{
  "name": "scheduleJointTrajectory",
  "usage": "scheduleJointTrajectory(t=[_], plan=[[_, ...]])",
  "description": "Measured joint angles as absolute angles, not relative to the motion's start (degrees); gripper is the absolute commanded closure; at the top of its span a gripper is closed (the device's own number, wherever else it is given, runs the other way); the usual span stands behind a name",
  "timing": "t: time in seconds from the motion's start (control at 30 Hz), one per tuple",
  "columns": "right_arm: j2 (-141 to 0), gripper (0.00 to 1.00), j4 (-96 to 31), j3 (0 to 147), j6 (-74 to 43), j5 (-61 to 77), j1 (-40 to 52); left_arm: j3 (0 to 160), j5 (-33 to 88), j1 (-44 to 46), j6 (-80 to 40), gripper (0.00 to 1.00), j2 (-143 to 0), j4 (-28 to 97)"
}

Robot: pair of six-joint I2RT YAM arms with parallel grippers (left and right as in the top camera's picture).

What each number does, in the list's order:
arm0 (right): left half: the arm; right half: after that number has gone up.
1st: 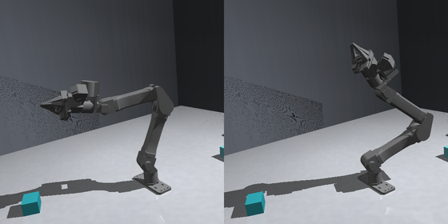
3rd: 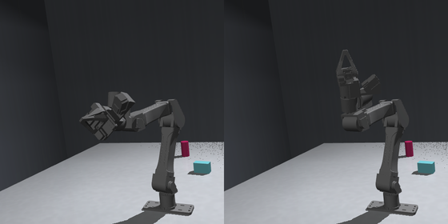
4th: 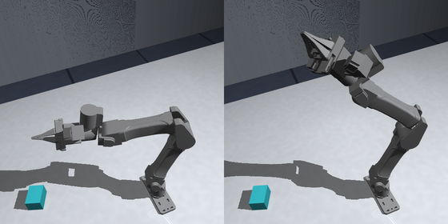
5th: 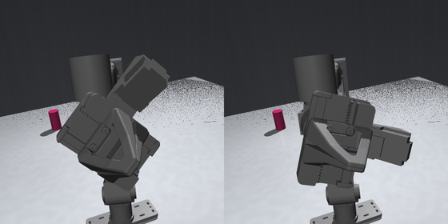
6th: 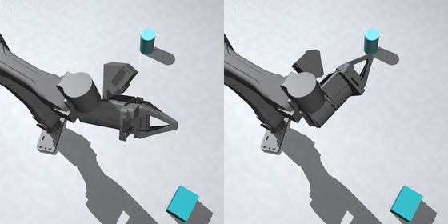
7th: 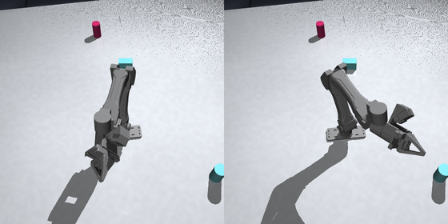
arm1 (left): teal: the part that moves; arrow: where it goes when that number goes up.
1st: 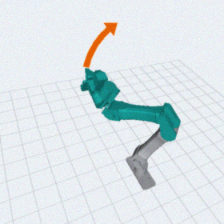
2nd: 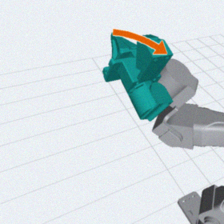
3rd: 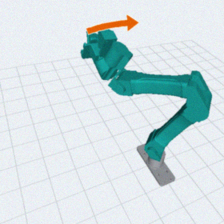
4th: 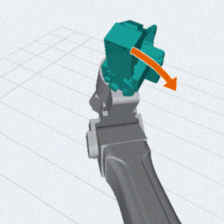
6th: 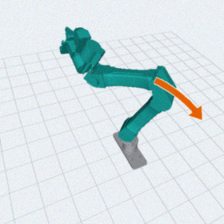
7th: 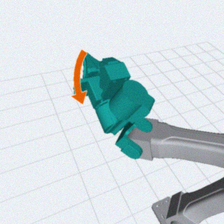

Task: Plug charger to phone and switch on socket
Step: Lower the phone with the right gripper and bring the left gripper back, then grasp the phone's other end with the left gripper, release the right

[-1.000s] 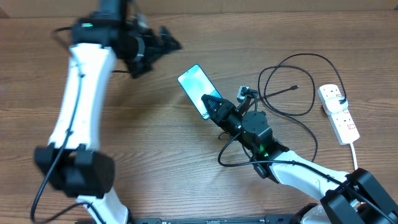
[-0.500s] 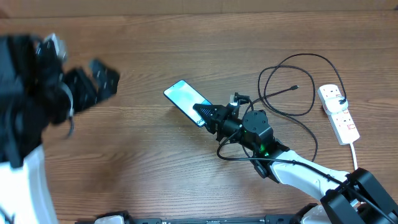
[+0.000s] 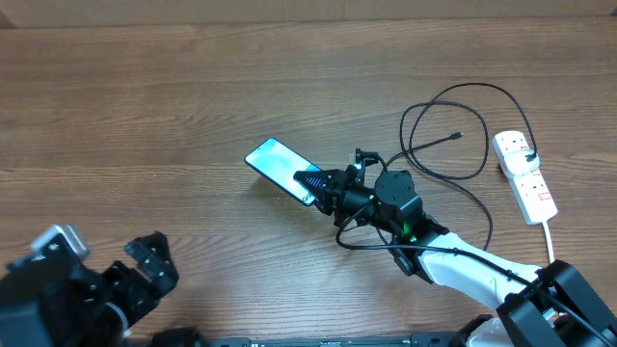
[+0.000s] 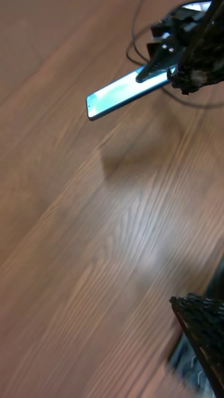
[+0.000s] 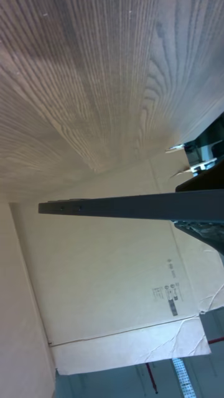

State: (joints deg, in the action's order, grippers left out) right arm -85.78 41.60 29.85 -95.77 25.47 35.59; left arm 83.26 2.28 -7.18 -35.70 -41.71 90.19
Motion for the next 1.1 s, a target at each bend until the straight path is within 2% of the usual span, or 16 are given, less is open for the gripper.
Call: scheduleJointTrajectory(t=[0.3,0.6,0.93,1.1], plan=[[-85.78,0.96,41.56,29.85,-98.52,26.7,35.59,54.33,25.39,-7.18,-54.08,0.0,-40.18,62.28],[-85.78,0.96,38.26,29.85,-115.77,29.91,35.59,41.5,39.31,-7.18,-68.93,0.14,-45.06,39.4],[-85.78,0.96,38.5,29.85,-115.92,30.65,35.68,41.15,46.96,-7.18,-74.87,0.17,-54.68,33.15],[-85.78,0.96,39.72,29.85,-115.85,30.33,36.45,41.1,50.63,-7.18,-75.92,0.32,-59.75,32.88]])
